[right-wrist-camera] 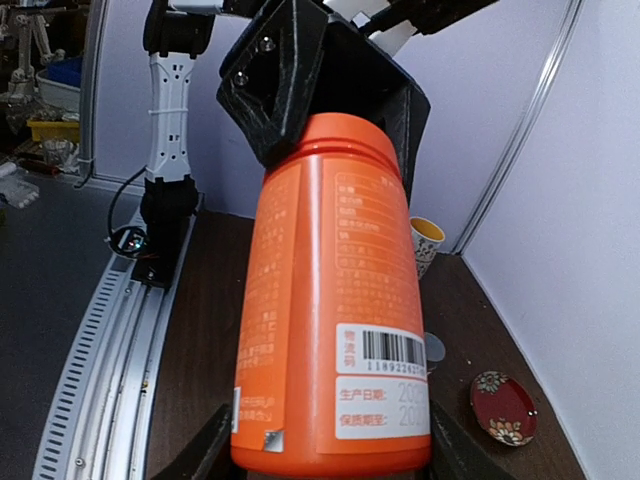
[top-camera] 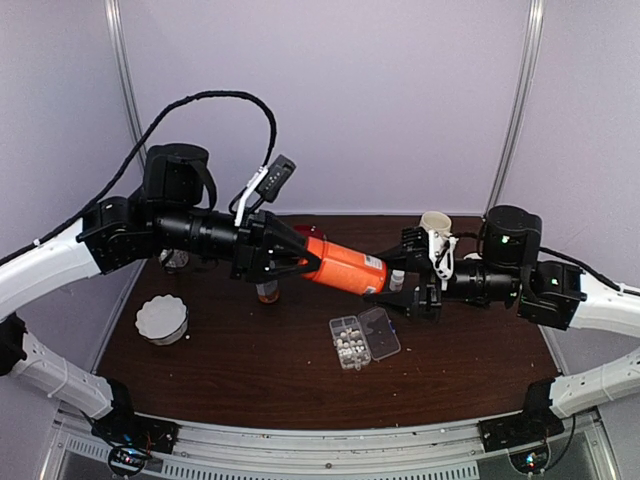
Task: Sort the pills into containers
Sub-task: Screw the lid of the pill bottle onto the pill bottle.
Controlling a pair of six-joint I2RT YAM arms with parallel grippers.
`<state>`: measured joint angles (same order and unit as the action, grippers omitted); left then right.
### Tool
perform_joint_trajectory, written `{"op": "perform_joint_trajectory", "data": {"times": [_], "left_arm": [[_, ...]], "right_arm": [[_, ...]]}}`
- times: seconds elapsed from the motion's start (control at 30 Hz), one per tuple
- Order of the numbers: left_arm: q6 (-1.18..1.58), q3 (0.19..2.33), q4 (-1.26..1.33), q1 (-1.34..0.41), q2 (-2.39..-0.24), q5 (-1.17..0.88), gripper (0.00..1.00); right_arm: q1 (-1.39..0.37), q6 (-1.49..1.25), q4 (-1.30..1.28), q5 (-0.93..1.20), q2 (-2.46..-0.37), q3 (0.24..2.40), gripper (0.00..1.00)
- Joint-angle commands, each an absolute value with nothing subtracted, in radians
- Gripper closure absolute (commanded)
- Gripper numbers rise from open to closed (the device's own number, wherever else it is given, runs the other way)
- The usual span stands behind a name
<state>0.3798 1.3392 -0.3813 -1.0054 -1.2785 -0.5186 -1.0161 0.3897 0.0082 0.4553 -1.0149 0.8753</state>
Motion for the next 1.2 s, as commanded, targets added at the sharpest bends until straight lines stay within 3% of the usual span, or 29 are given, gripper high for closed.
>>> {"op": "perform_joint_trajectory", "data": {"times": [0.0, 0.1, 0.4, 0.67, 0.8, 0.83, 0.87, 0.9, 0.93, 1.17], "left_arm": [[-0.129, 1.296, -0.284, -1.024, -1.267, -0.755, 1.0], [-0.63, 1.332, -0.46, -1.026, -1.265, -0.852, 1.0], [-1.501, 1.357, -0.653, -1.034, -1.25, -0.663, 1.0], [-1.841, 1.224, -0.463, -1.054, -1.198, -0.443, 1.0], [-1.845, 1.151, -0.352, -1.055, -1.171, -0.404, 1.0], [-1.819, 1.148, -0.347, -1.055, -1.168, -0.402, 0.88], [-1.776, 1.147, -0.345, -1.054, -1.167, -0.406, 0.69], [-1.725, 1.145, -0.345, -1.055, -1.165, -0.411, 0.26], [-1.694, 1.139, -0.346, -1.055, -1.159, -0.423, 0.05], [-1.307, 1.063, -0.197, -1.055, -1.097, -0.453, 0.03]], "right_arm": [[-1.003, 0.209, 0.085, 0.672, -1.025, 0.931, 1.0], [-0.996, 0.124, 0.068, 0.746, -1.037, 0.956, 1.0], [-0.974, -0.21, 0.183, 0.808, -1.048, 0.919, 1.0], [-0.944, -0.517, 0.382, 0.849, -1.058, 0.857, 1.0], [-0.94, -0.496, 0.329, 0.836, -1.068, 0.857, 1.0], [-0.939, -0.473, 0.295, 0.831, -1.067, 0.86, 1.0], [-0.939, -0.446, 0.269, 0.825, -1.065, 0.862, 1.0], [-0.937, -0.424, 0.245, 0.82, -1.062, 0.863, 1.0], [-0.935, -0.407, 0.228, 0.818, -1.06, 0.865, 1.0], [-0.925, -0.242, 0.056, 0.778, -1.052, 0.897, 1.0]]}}
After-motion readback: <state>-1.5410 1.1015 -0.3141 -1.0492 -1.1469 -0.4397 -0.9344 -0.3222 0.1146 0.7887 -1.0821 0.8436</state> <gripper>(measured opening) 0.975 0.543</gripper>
